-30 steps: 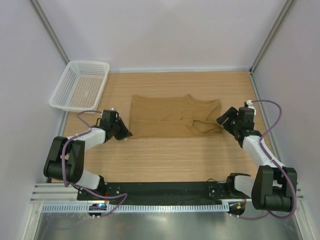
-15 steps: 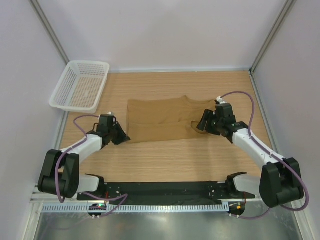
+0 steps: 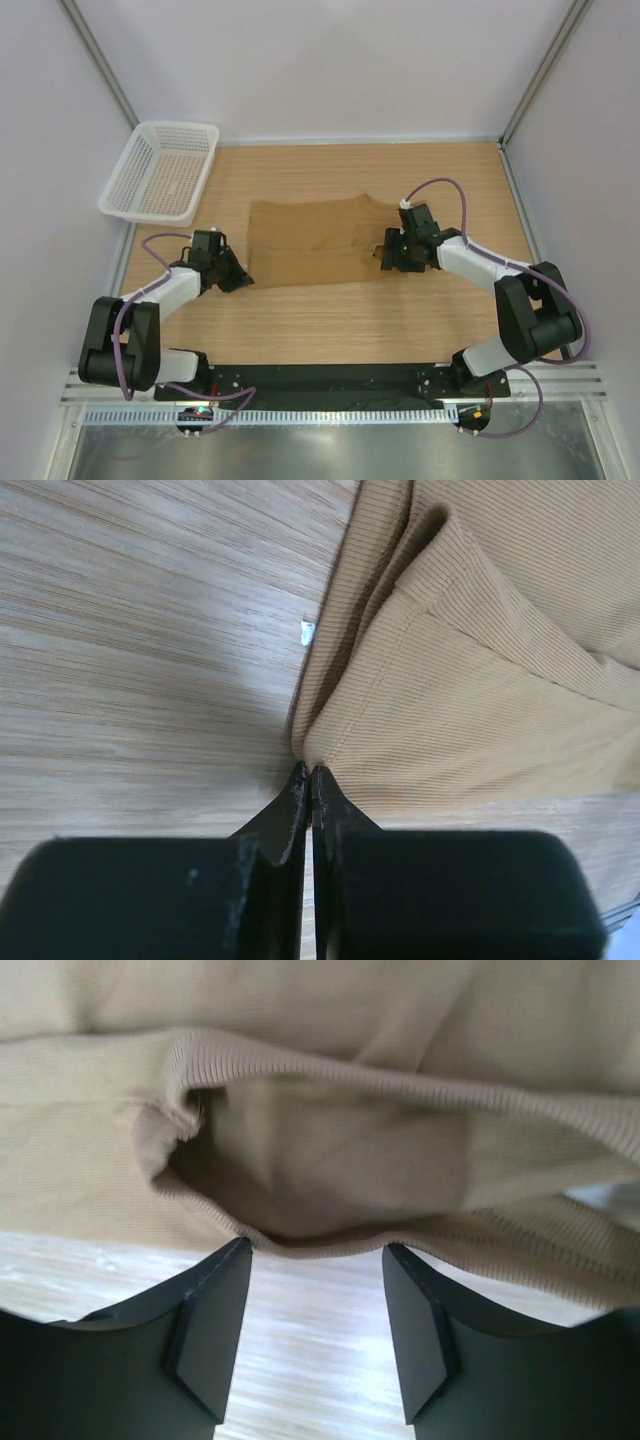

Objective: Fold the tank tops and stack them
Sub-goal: Fold the tank top

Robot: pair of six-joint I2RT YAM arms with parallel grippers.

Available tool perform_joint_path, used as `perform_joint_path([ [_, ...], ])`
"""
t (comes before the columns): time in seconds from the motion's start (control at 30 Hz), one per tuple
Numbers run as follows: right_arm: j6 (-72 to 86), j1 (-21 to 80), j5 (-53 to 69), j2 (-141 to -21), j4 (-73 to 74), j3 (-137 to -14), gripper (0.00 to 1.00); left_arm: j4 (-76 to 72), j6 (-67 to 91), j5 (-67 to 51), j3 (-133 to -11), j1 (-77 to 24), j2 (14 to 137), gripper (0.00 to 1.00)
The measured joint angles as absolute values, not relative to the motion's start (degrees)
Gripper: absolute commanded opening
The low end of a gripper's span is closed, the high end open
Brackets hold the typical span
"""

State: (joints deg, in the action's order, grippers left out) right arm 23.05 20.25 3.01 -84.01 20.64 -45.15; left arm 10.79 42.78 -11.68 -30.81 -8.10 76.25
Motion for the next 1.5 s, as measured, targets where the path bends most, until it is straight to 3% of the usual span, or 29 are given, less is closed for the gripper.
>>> perform_joint_path([
  [0.6,21.30,25.06,-9.78,-87.96,25.58,-50.17,0.61,10.07,42.11,-13.10,-31.48,-7.03,78.06,0.00],
  [0.97,15.57,26.57,-4.10,-88.53,24.05,-53.32,0.64,9.10,41.52,-14.11,-31.48,-6.98,78.76,0.00],
  [1.23,15.51,26.59,-5.67,-95.57,25.32,-55.68,0.37,8.62,41.47,-14.59,-31.48,-6.98,78.91,0.00],
  [1.4,16.60,26.59,-5.17,-94.08,25.17,-53.82,0.02,8.54,41.45,-14.74,-31.48,-6.98,78.94,0.00],
  [1.5,17.52,26.59,-4.21,-92.12,24.97,-51.75,0.01,8.49,41.43,-15.05,-31.48,-6.98,79.00,0.00],
])
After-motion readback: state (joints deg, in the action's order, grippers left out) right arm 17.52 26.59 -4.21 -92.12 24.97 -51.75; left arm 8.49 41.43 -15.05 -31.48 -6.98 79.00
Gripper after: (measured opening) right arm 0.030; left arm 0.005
